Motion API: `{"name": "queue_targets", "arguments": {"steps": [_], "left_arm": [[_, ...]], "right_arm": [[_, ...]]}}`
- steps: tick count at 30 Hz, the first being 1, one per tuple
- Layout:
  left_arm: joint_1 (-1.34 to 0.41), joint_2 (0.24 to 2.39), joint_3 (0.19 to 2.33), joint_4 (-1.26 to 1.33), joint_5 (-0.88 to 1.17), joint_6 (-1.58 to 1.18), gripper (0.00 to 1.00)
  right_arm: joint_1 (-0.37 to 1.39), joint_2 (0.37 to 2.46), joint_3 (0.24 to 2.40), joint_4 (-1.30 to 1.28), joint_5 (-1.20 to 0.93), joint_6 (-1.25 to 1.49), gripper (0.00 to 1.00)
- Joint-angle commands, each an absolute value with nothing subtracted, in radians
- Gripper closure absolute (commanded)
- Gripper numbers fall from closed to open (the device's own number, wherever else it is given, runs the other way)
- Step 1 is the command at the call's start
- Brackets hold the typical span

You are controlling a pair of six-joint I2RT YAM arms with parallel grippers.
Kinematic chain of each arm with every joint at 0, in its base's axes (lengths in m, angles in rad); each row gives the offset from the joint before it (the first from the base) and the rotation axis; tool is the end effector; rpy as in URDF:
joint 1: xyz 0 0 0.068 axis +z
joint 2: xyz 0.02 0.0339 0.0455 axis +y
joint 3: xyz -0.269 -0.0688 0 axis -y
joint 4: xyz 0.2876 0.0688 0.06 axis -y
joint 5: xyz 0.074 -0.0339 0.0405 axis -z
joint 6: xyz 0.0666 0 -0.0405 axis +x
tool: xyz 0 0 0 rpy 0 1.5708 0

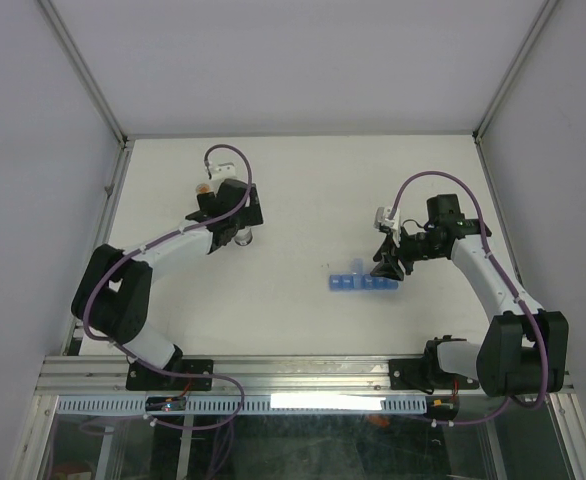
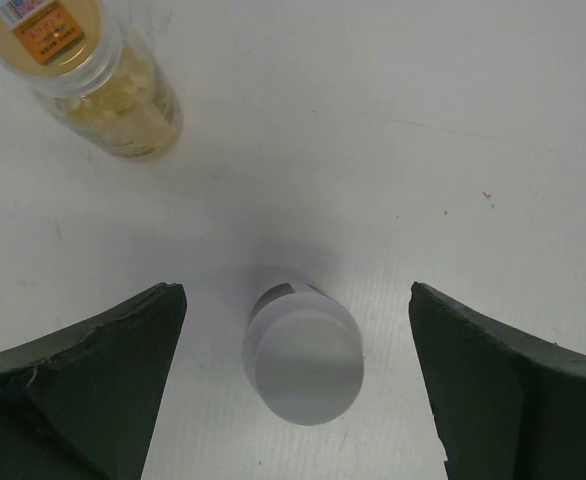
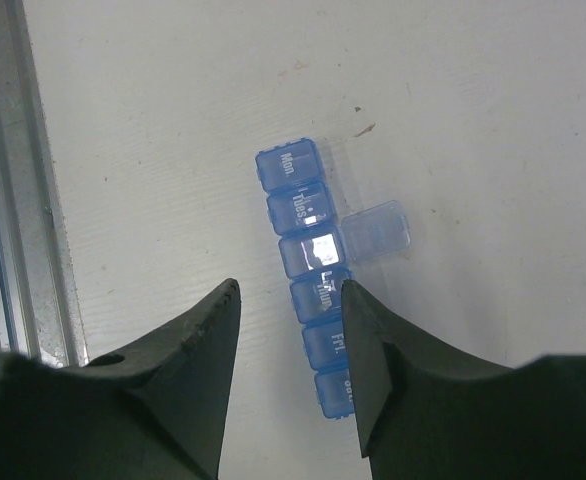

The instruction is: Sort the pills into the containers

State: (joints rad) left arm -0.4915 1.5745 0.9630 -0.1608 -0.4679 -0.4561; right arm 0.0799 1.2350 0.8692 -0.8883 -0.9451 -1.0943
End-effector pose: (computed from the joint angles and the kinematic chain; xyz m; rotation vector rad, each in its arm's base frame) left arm 0.3549 -0.1559 0.1734 -0.1849 2.2358 0.0437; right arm 0.2515 0.0743 0.2132 -1.4226 1.8010 0.8447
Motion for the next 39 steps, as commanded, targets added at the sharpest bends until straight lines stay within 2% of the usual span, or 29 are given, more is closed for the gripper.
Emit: {"name": "queue_targets", "arguments": {"steps": [1, 8, 18, 25, 31, 34, 39], "left_arm": [[-0.499, 1.577, 1.005, -0.183, -0.536, -0.427, 0.04], [-0.499, 1.627, 1.013, -0.187, -0.452, -0.432, 0.19], [-0.499, 1.650, 1.019, -0.200, -0.418, -0.443, 0.19], [-0.499, 1.664, 1.028, -0.206, -0.390, -0.442, 0.29], [-0.499, 1.661, 1.031, -0.224, -0.385, -0.443, 0.30], [-0.499, 1.660, 1.034, -0.226, -0.374, -0.441, 0.42], [-0.499, 1.649, 1.046, -0.240, -0.352, -0.439, 0.86]], "right_arm": [[0.078, 1.209, 0.899, -0.885, -0.981, -1.111, 0.52], [0.077, 1.212, 0.897, -0.885, -0.978, -1.111, 0.52], [0.077, 1.219, 0.897, -0.883, -0.977, -1.111, 0.52], [0.077, 1.222, 0.897, -0.883, -0.978, -1.111, 0.52], [0.078, 1.224, 0.897, -0.885, -0.979, -1.109, 0.52], [0.077, 1.224, 0.897, -0.885, -0.980, -1.109, 0.52], [0.078, 1.221, 0.898, -0.887, -0.994, -1.108, 0.52]]}}
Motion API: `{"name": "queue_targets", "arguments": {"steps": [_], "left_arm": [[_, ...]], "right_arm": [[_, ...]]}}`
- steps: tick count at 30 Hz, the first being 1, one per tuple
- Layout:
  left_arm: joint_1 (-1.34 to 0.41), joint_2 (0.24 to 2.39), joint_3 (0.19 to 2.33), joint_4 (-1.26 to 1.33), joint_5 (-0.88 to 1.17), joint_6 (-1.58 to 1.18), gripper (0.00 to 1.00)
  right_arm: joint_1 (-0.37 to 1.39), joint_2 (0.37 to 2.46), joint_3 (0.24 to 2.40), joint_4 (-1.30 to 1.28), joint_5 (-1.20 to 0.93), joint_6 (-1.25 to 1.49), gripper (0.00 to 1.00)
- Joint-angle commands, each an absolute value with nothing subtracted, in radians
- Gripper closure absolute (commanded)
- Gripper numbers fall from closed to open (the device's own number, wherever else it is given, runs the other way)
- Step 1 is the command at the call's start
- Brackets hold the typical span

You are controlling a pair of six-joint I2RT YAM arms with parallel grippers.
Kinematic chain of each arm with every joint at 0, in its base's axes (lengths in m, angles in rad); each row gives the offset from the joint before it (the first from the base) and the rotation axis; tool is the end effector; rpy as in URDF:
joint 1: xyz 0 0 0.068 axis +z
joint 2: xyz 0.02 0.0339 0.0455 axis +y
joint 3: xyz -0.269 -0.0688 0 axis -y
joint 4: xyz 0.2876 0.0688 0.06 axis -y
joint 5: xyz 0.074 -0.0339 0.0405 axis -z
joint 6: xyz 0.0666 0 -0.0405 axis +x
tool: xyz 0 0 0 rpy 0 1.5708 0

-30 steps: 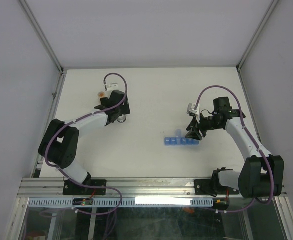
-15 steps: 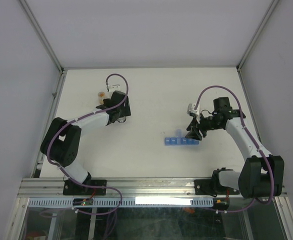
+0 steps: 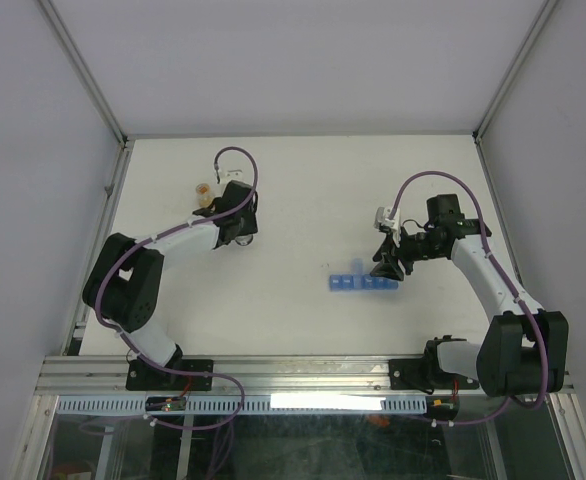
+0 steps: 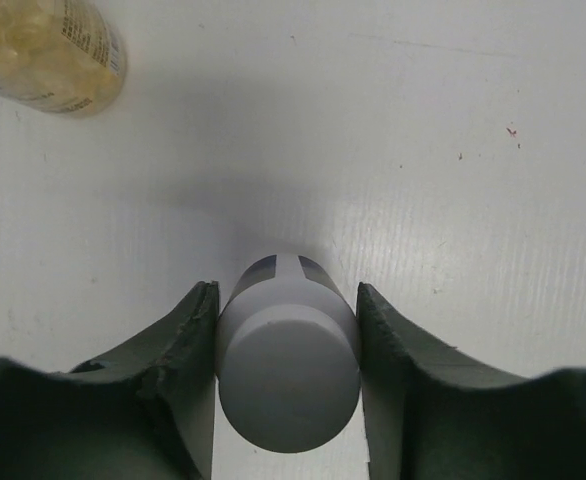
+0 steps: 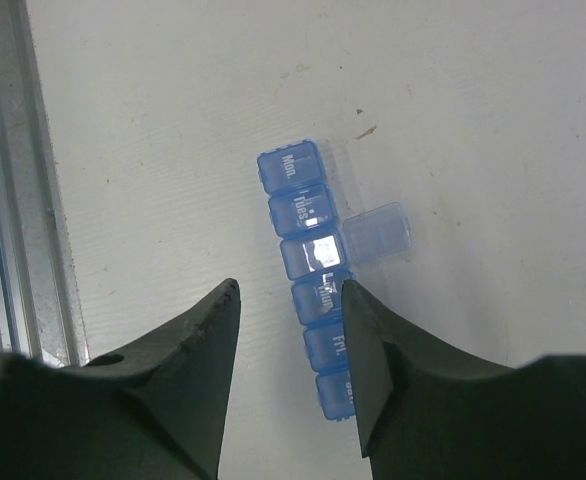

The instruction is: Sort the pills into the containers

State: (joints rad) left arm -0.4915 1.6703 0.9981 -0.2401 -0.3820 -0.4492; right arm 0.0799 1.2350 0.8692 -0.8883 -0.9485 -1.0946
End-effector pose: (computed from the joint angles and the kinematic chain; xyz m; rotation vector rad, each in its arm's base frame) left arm 0.3575 -0.1632 0.1416 -0.1073 2.3929 0.0418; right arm 0.2514 0.0744 0.2134 -1.4218 1.7982 0.8478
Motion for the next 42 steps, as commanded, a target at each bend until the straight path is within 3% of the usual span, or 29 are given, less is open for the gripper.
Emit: {"name": "queue_targets", "arguments": {"steps": [1, 4, 8, 12, 13, 16, 23, 32, 36, 42], "left_arm": [[-0.499, 1.635, 1.050, -0.245, -0.327, -0.439, 0.92], [-0.499, 1.565, 1.049, -0.244, -0.206, -0.446, 1.00], [-0.499, 1.448, 0.980, -0.088, 0.128, -0.498, 1.00], [-0.507, 1.382, 0.876, 0.233, 0.415, -0.676, 1.00], [-0.520, 1.383, 0.865, 0.299, 0.436, -0.727, 1.00], [-0.568, 1.393, 0.859, 0.454, 0.414, -0.849, 1.00], [-0.730, 1.408, 0.887, 0.541, 0.110, -1.004, 1.00], [-0.796, 1.493, 0.967, 0.518, 0.090, -1.071, 1.00], [-0.809, 1.509, 0.983, 0.517, 0.094, -1.072, 1.00], [-0.825, 1.532, 1.009, 0.517, 0.112, -1.073, 1.00]], "right_arm": [[0.078, 1.224, 0.901, -0.887, -1.007, -1.102, 0.51], [0.077, 1.236, 0.908, -0.857, -1.073, -1.045, 0.47], [0.078, 1.220, 0.905, -0.837, -1.201, -1.054, 0.24], [0.074, 1.158, 0.879, -0.531, -1.330, -0.746, 0.02], [0.075, 1.143, 0.864, -0.437, -1.368, -0.678, 0.01], [0.101, 1.164, 0.909, -0.331, -1.409, -0.596, 0.01], [0.179, 1.178, 0.963, -0.257, -1.323, -0.585, 0.04], [0.193, 1.171, 0.875, -0.029, -1.290, -0.427, 0.11], [0.215, 1.178, 0.861, -0.009, -1.294, -0.404, 0.19], [0.226, 1.180, 0.850, 0.000, -1.262, -0.399, 0.20]]}}
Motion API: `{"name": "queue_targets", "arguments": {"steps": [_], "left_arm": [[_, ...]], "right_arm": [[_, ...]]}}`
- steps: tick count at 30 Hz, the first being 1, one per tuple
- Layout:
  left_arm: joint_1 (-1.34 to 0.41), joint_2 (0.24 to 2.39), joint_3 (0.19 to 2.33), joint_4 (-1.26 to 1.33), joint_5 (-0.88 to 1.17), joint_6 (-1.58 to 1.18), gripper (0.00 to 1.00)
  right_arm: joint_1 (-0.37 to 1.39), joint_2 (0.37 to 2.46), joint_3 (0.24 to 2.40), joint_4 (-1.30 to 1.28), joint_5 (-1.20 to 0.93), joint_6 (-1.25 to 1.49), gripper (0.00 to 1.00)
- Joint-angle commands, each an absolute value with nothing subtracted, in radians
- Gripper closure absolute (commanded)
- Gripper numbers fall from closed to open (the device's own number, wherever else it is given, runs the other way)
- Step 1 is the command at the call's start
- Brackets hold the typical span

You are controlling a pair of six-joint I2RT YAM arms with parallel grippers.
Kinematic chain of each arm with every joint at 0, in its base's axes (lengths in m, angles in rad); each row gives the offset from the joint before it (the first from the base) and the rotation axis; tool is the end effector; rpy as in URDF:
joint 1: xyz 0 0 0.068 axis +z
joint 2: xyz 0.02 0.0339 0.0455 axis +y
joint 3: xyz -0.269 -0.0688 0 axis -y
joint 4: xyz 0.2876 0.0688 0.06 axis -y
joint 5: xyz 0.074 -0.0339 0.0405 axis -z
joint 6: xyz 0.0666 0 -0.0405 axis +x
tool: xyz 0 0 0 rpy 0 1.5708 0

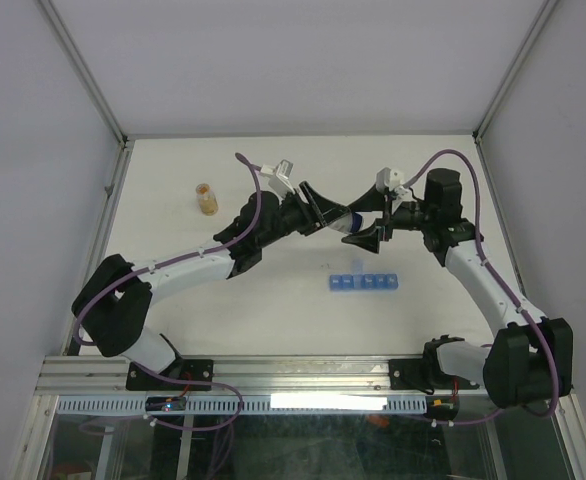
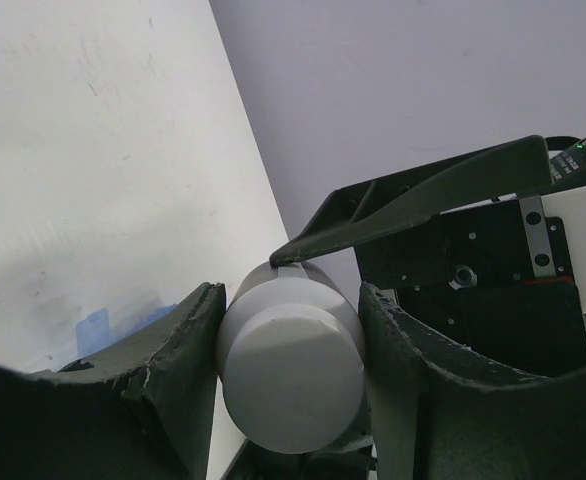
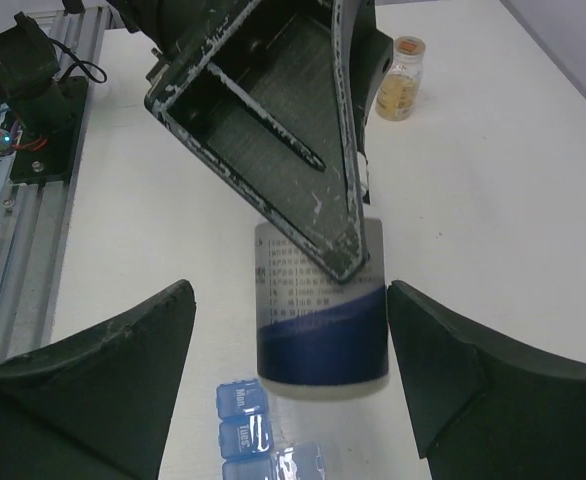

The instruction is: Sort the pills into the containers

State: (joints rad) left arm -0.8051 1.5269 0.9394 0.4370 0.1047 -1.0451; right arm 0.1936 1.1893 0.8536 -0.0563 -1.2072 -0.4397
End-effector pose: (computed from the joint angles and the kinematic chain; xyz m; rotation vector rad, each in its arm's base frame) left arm 0.2857 -0.3072 0.2517 -0.1464 1.9485 -1.4020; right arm 0.2838 0.1191 0.2877 -1.2340 1.3282 0.9914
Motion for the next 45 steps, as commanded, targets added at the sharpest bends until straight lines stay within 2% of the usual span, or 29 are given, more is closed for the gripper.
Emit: {"name": "queue_targets", "arguments": {"steps": [1, 5, 13, 18, 23, 33, 36, 38, 40, 42, 45], "left_arm": [[-0.827, 1.534, 1.011, 0.516, 0.113, -1.074, 1.00], [-0.830, 1.540, 1.016, 0.511, 0.115, -1.074, 1.00], [-0.833, 1.543, 1.023, 0.511, 0.124, -1.074, 1.00], [-0.833, 1.539, 1.025, 0.511, 0.129, -1.072, 1.00], [-0.835, 1.537, 1.021, 0.514, 0.132, -1.072, 1.00], [-0.834, 1.539, 1.020, 0.523, 0.139, -1.077, 1.00], [-0.835, 1.537, 1.019, 0.530, 0.148, -1.080, 0.80], [-0.835, 1.537, 1.014, 0.546, 0.157, -1.079, 0.70], [-0.835, 1.533, 1.006, 0.566, 0.164, -1.075, 0.56], [-0.836, 1.524, 0.995, 0.579, 0.162, -1.065, 0.43], [-0.835, 1.497, 0.969, 0.599, 0.152, -1.040, 0.31]], "right_arm": [[0.226, 1.181, 0.849, 0.000, -1.254, -0.401, 0.20], [0.228, 1.184, 0.848, -0.006, -1.241, -0.407, 0.21], [0.245, 1.195, 0.854, -0.069, -1.193, -0.469, 0.30], [0.255, 1.203, 0.859, -0.086, -1.166, -0.482, 0.24], [0.256, 1.206, 0.862, -0.099, -1.149, -0.495, 0.23], [0.262, 1.206, 0.866, -0.134, -1.148, -0.535, 0.46], [0.262, 1.209, 0.871, -0.142, -1.150, -0.539, 0.61], [0.261, 1.211, 0.877, -0.149, -1.158, -0.535, 0.72], [0.260, 1.213, 0.882, -0.154, -1.174, -0.525, 0.82], [0.253, 1.214, 0.885, -0.159, -1.193, -0.517, 0.89], [0.238, 1.217, 0.894, -0.176, -1.228, -0.510, 0.97]]}}
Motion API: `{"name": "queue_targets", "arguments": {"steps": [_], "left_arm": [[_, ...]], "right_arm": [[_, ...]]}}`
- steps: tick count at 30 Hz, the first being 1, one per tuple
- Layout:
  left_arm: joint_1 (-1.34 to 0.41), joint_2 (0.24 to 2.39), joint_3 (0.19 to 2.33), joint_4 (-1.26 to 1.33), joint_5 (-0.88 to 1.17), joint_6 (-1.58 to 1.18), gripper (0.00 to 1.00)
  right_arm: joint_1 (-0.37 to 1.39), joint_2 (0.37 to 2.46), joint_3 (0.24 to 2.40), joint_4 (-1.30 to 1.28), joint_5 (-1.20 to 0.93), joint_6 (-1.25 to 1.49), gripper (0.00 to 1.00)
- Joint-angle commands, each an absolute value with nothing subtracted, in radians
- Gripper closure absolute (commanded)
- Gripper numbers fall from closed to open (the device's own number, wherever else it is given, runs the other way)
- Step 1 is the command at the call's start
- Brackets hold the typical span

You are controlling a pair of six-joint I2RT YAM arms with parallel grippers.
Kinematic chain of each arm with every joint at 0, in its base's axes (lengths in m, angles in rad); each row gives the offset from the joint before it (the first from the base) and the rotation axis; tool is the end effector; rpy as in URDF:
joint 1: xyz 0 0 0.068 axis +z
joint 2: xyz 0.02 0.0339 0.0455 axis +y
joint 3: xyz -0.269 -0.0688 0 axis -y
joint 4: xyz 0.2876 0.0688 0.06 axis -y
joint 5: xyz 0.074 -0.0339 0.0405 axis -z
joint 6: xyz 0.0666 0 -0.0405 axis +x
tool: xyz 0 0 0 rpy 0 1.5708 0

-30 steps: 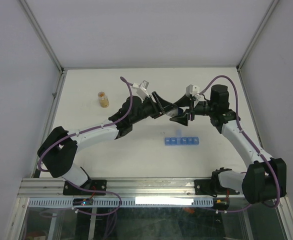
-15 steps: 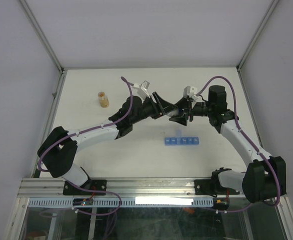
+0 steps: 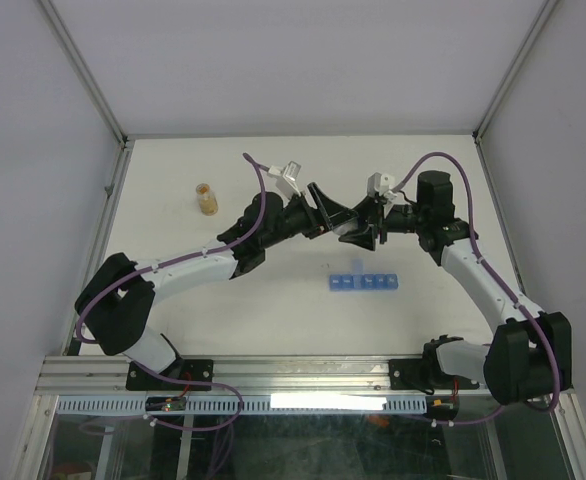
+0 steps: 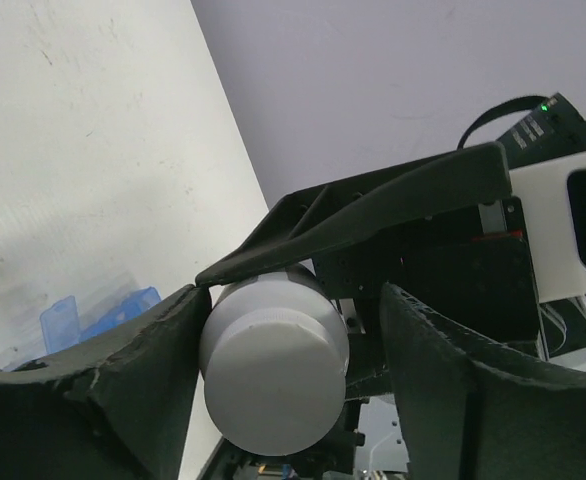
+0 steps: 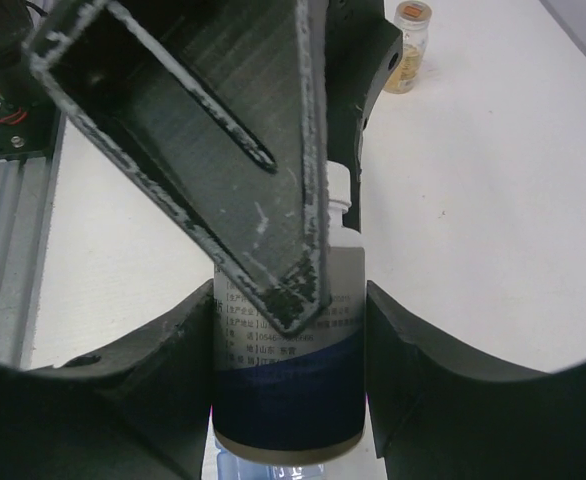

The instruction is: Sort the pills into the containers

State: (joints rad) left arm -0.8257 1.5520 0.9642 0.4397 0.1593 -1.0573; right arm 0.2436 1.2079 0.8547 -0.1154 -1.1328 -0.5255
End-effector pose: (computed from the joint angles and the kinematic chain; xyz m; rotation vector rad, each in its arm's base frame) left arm 0.2809 -0.3201 0.2523 -0.0930 1.9732 -1.4658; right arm 0.2827 0.1324 0.2756 -1.2812 1.3557 0.9438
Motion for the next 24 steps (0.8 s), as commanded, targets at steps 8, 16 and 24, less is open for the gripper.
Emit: {"name": "queue_targets", "arguments": {"steps": [8, 16, 24], "left_arm": [[-0.835, 1.397, 0.887, 0.649, 0.117, -0.935, 0.01], [-0.833, 1.293, 0.798, 0.744, 0.141, -0.739, 0.01], [-0.751, 1.221, 0.647, 1.018, 0.387, -0.649, 0.01]], "right_arm": [[0.209, 1.203, 0.895, -0.238, -1.312, -0.555, 1.00], [0.166, 1.187, 0.903, -0.290, -1.372, -0.594, 1.00], [0.143, 1.174, 0.903, -0.336, -1.423, -0.639, 1.00]]}}
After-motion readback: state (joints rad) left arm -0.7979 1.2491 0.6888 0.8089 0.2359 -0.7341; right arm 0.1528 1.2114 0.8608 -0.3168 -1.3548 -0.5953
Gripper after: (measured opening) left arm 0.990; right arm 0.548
